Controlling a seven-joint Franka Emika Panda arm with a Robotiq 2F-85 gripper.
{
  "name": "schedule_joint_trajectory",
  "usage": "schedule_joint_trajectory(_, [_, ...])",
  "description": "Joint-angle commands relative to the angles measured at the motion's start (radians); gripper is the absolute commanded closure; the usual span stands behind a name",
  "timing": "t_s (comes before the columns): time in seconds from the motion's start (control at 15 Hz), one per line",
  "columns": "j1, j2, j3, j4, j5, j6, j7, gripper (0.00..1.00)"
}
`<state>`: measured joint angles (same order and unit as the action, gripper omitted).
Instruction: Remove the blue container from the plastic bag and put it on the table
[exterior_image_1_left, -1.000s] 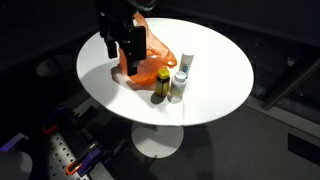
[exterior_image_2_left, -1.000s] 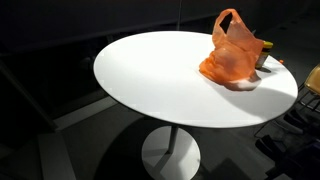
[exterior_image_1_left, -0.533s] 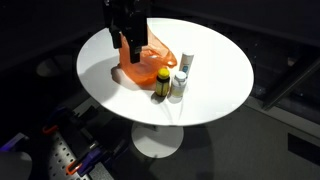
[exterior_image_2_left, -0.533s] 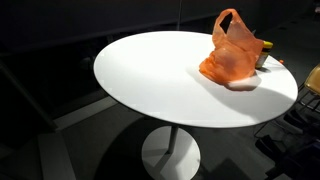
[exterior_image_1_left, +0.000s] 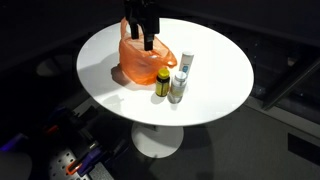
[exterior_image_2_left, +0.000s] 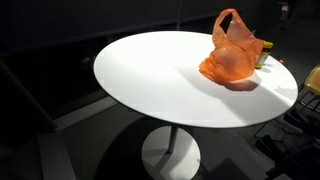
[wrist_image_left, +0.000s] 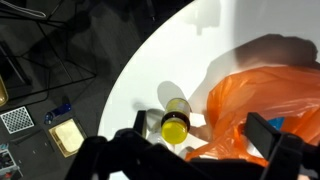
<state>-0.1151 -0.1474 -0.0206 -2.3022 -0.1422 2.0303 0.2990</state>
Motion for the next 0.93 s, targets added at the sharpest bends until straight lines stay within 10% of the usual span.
schedule_joint_trajectory(0.0, [0.013,0.115,-0.002,0.095,-0.014,0.028,0.078,0.00])
schedule_joint_trajectory(0.87, [0.104,0.309,-0.018,0.174,-0.122,0.142,0.186,0.00])
